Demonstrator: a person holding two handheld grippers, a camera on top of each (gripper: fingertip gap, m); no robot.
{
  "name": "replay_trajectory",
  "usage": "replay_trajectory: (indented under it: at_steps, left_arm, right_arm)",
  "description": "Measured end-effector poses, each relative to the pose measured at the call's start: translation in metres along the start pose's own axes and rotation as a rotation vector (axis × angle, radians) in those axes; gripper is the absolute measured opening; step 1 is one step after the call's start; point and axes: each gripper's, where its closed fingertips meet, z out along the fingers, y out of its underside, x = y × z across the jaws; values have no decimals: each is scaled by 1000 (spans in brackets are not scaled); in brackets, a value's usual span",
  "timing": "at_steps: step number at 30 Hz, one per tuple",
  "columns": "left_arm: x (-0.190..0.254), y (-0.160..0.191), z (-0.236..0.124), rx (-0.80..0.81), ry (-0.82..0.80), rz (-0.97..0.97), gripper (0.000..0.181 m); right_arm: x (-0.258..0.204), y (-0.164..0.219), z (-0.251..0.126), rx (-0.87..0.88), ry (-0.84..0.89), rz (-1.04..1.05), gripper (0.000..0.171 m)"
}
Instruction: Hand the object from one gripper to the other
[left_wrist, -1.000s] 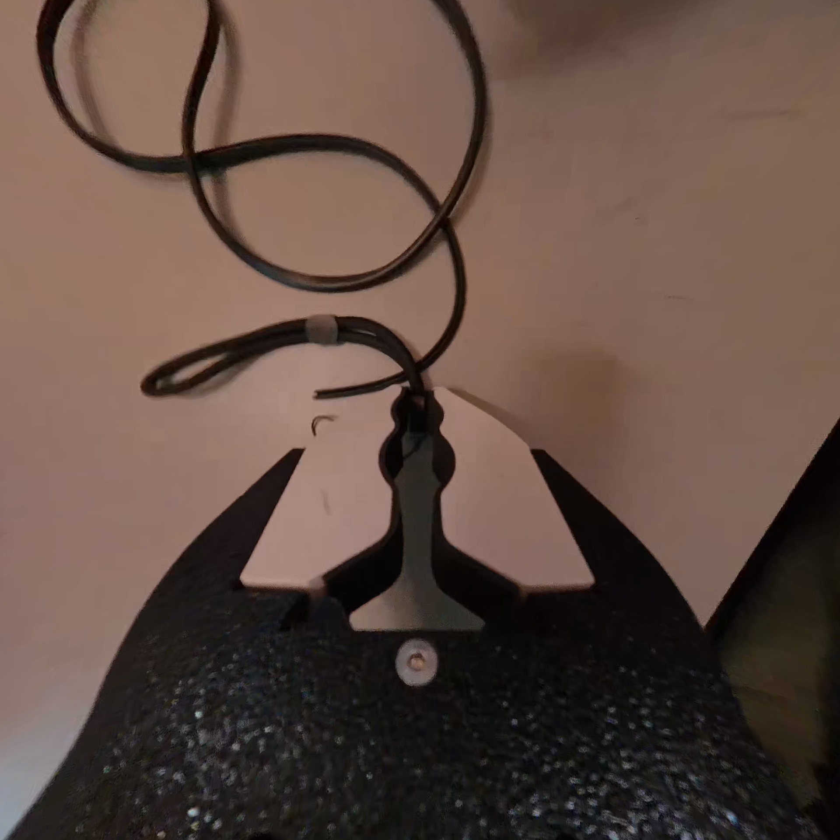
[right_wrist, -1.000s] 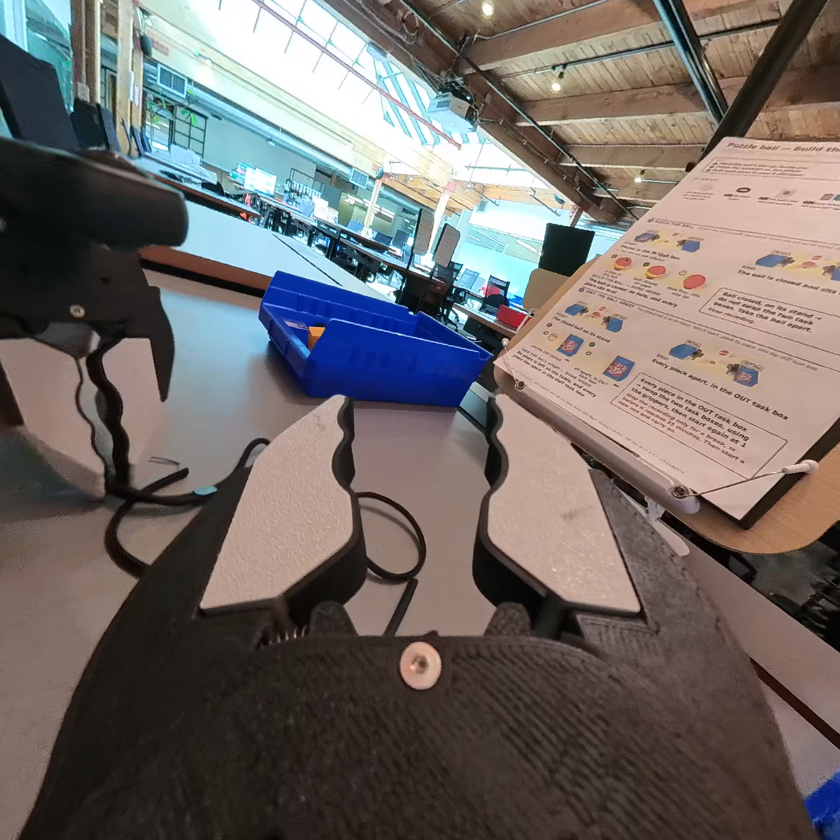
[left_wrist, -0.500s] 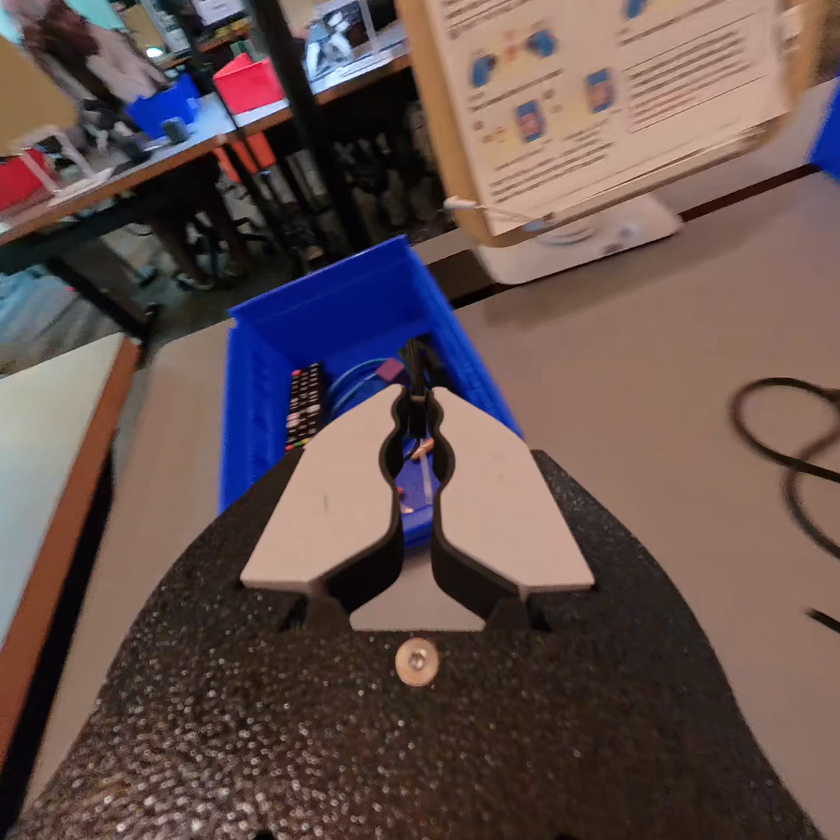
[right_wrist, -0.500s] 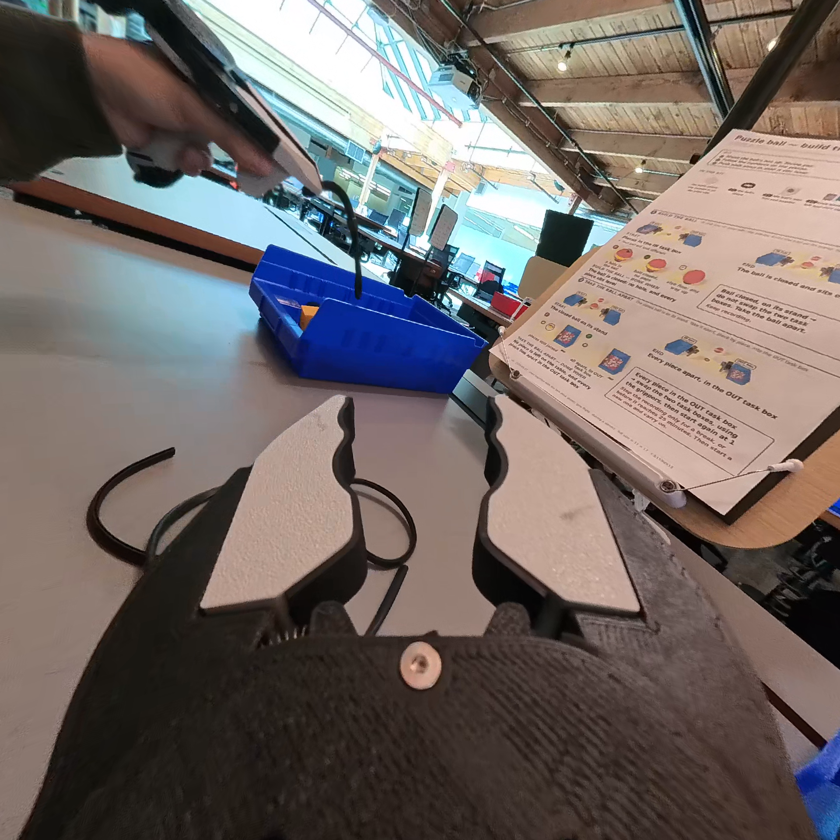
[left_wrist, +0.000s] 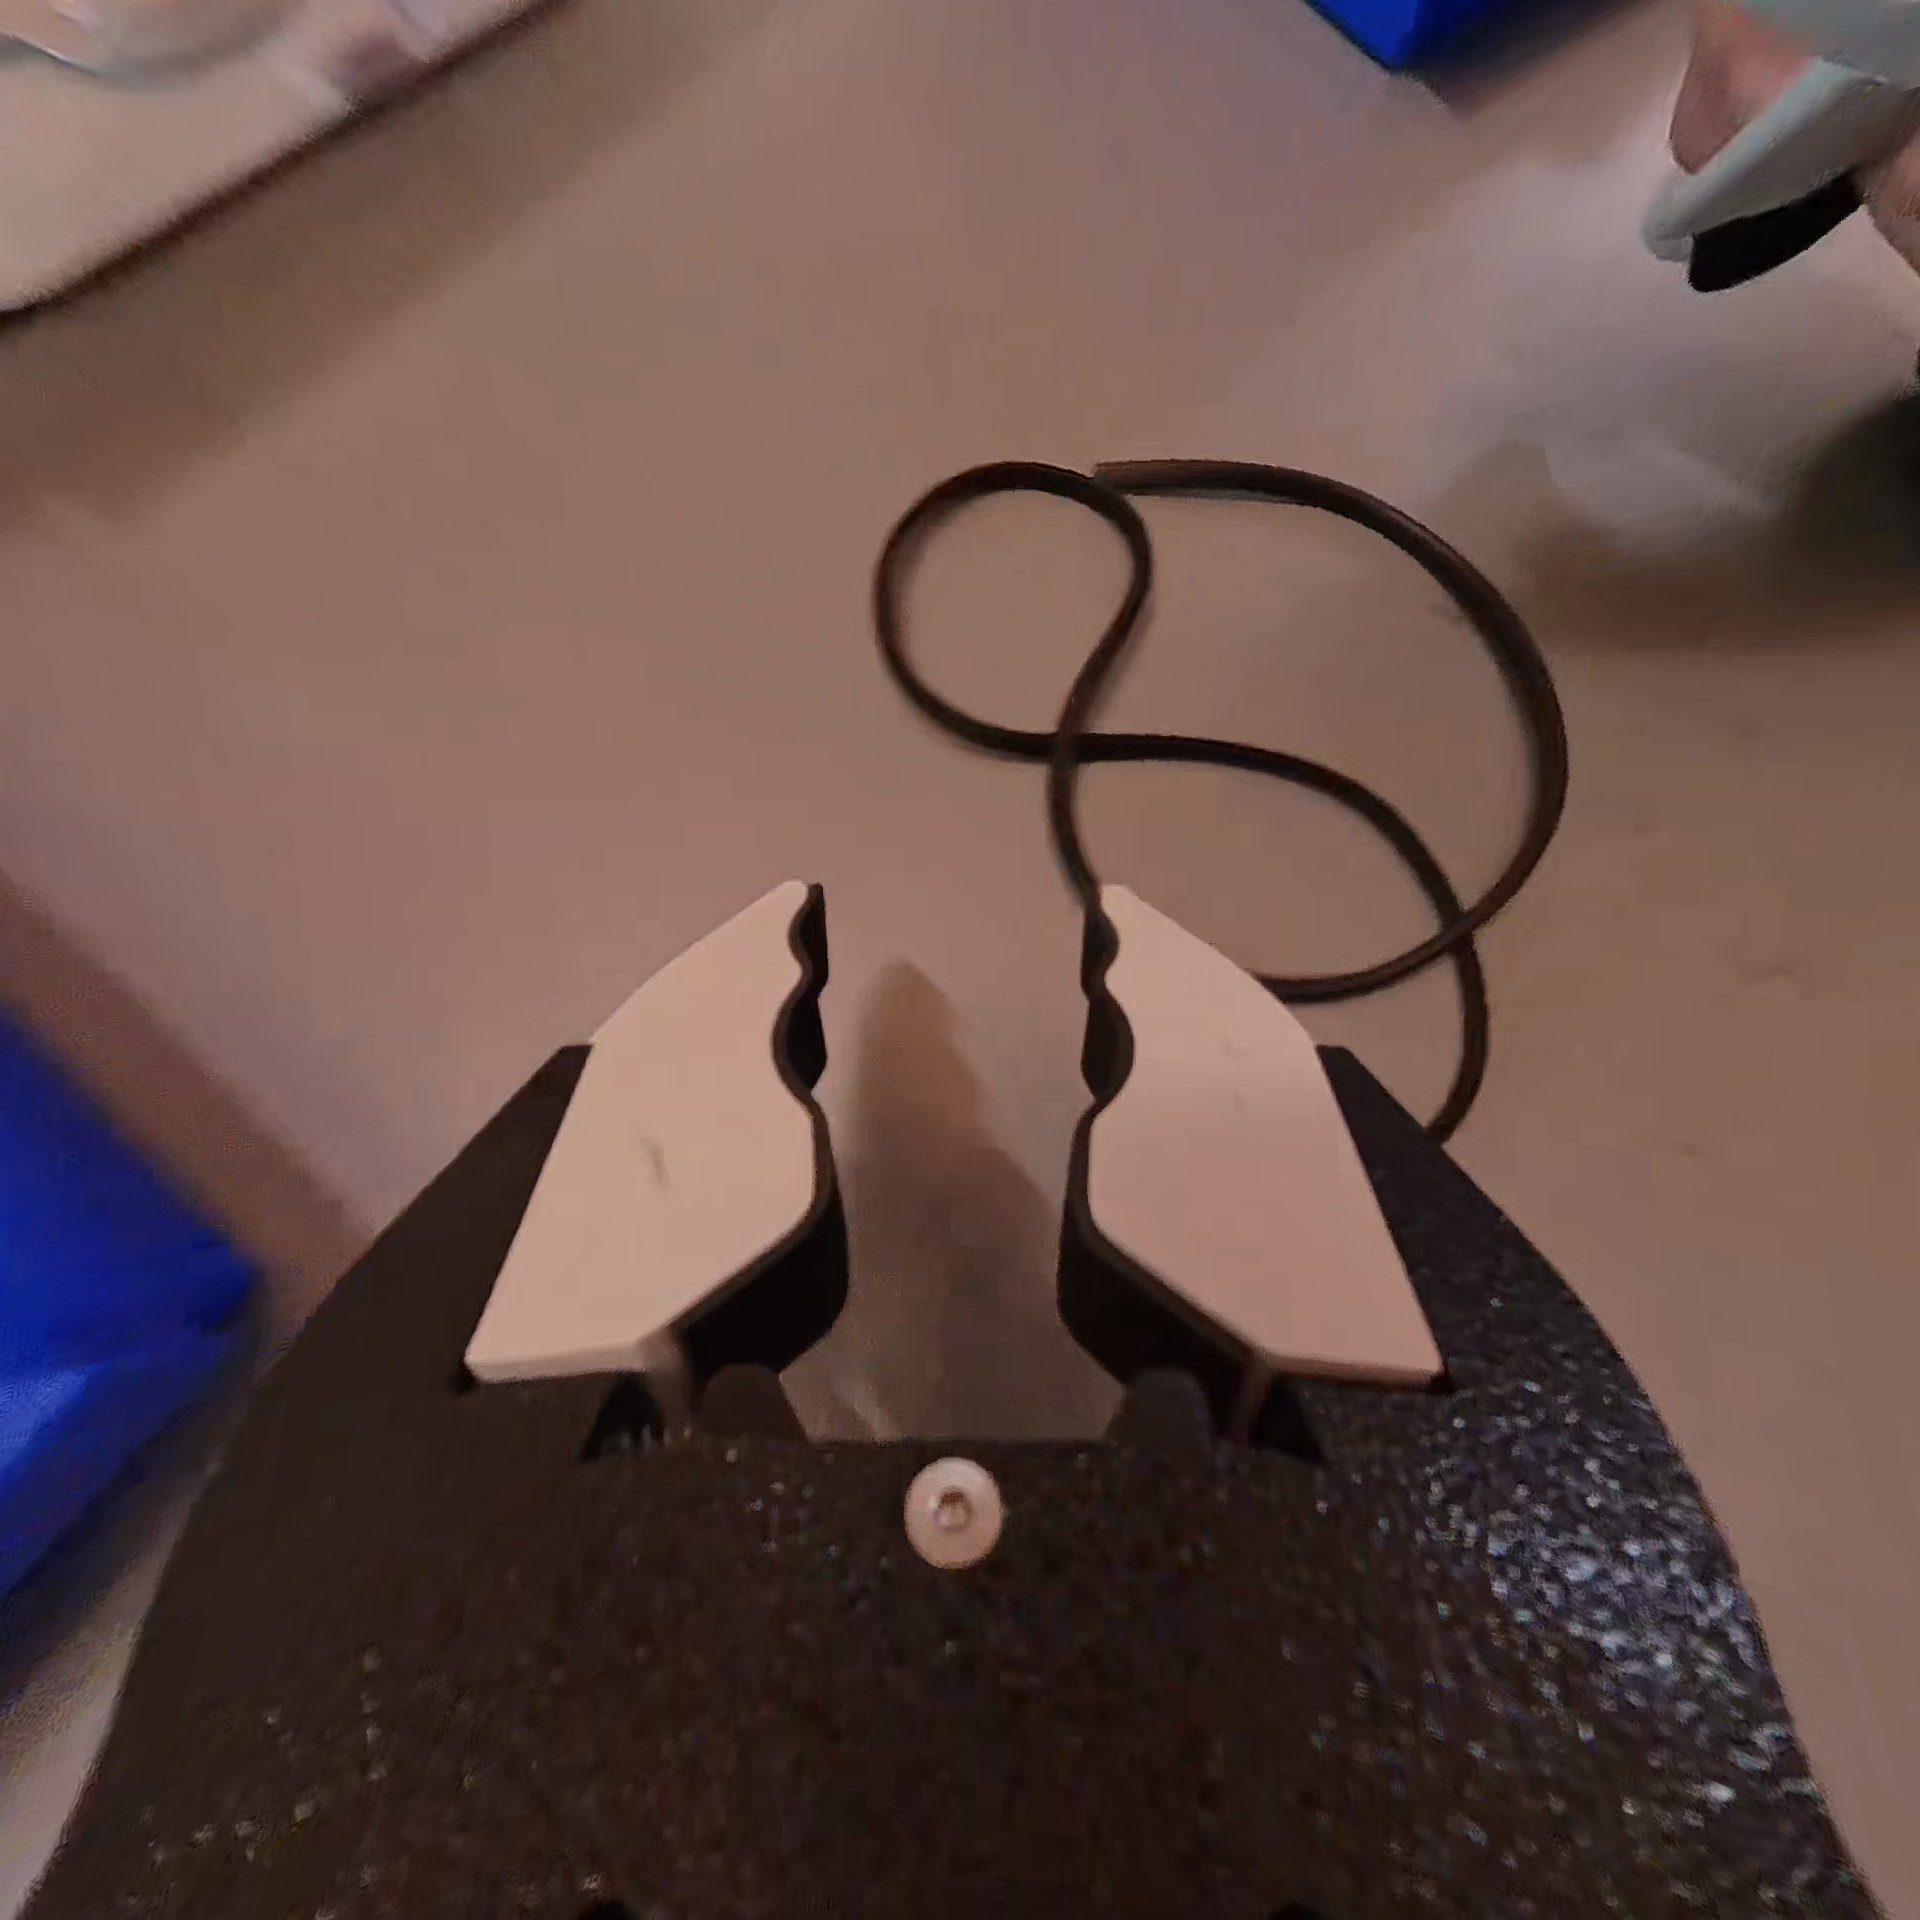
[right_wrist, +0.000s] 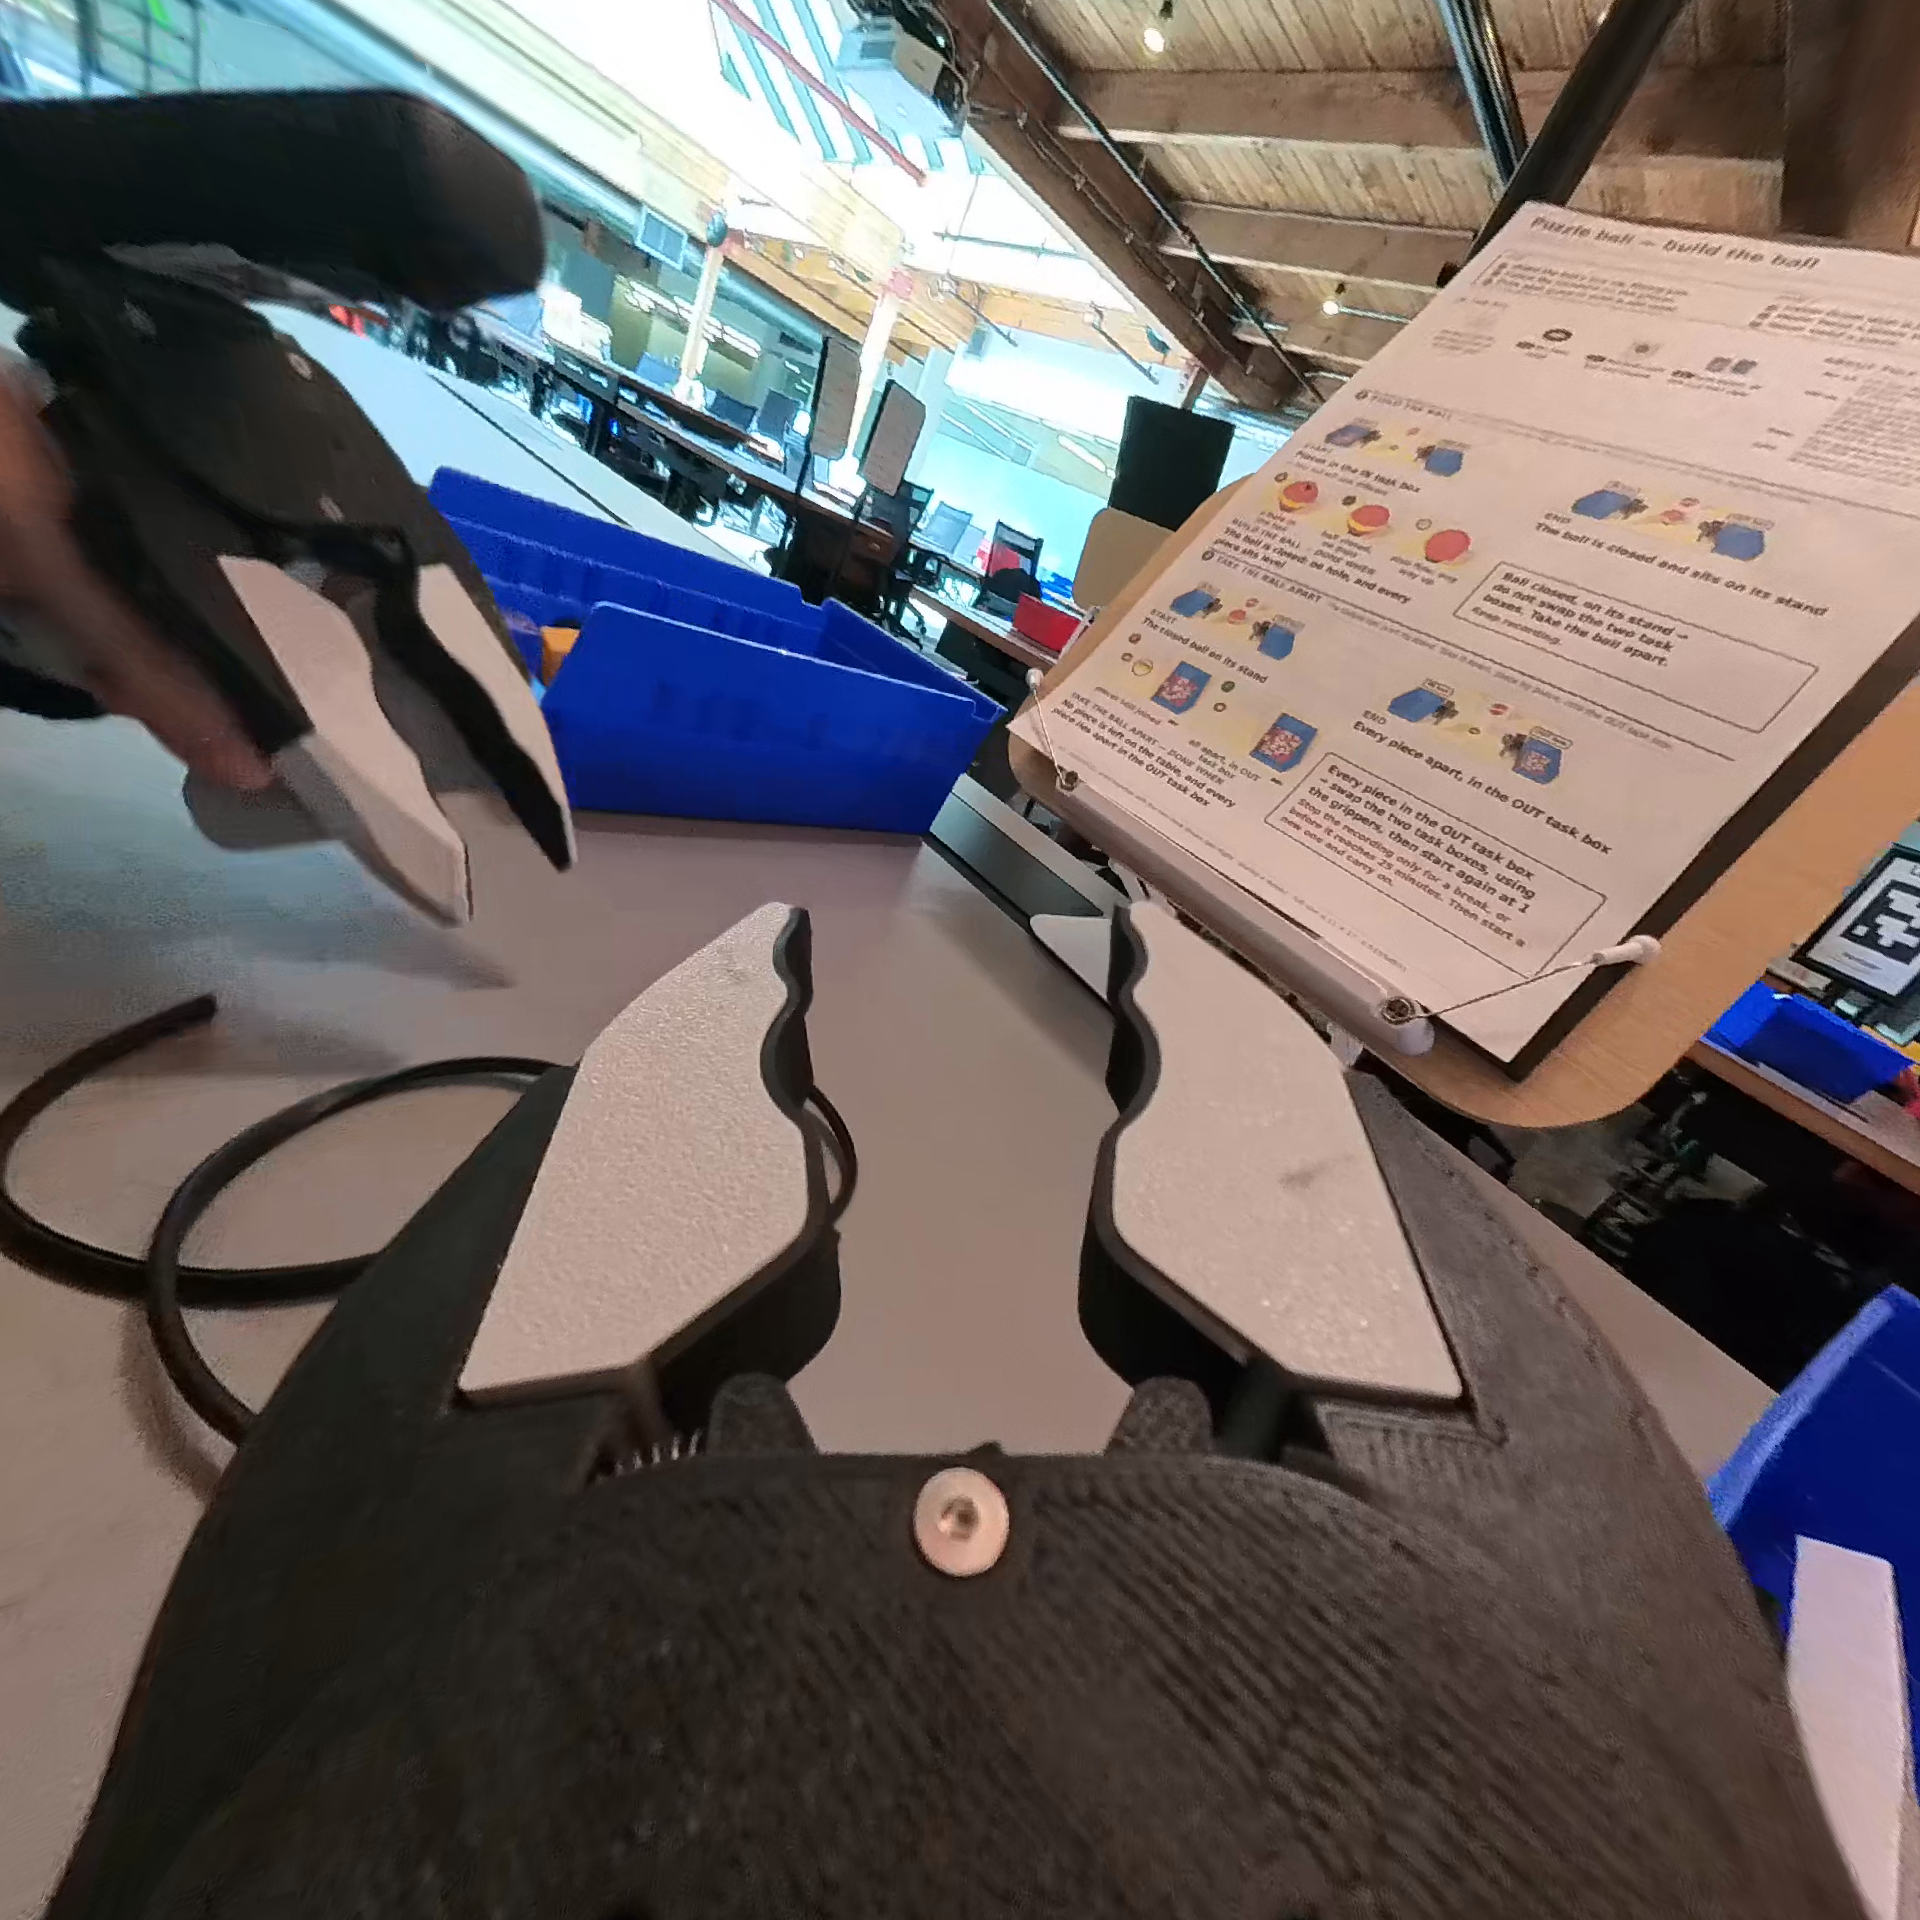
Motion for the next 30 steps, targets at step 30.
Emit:
replay_trajectory:
  at_steps: [30]
  left_arm:
    - [38, -214, -98, 706, 178, 219, 3]
  right_arm:
    - [23, -33, -5, 110, 41, 131, 64]
